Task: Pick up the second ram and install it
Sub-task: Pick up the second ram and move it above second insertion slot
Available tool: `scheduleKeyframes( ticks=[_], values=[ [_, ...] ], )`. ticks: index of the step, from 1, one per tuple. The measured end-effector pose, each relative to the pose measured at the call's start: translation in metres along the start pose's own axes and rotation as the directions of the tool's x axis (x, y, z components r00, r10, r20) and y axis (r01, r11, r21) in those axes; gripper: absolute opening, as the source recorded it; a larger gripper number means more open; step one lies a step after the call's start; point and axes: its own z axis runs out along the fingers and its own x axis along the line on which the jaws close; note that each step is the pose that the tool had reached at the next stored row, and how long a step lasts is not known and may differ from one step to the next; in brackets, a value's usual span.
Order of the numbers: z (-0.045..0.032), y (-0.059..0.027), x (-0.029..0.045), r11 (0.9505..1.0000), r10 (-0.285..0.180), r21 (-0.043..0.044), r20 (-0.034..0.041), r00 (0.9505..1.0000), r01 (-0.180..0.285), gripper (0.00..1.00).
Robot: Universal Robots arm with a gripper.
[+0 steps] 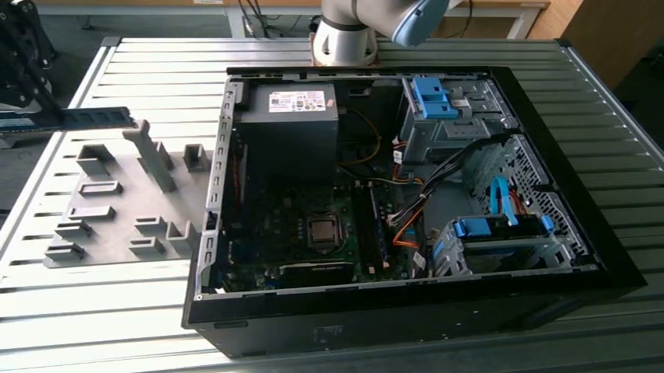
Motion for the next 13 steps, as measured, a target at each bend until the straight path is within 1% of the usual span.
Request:
scheduleKeyframes(
  ticks=[13],
  values=[
    [0.0002, -0.0132, 0.0003, 1.0, 0.0, 0.0, 0.0, 1.0, 0.0, 0.14]
  ],
)
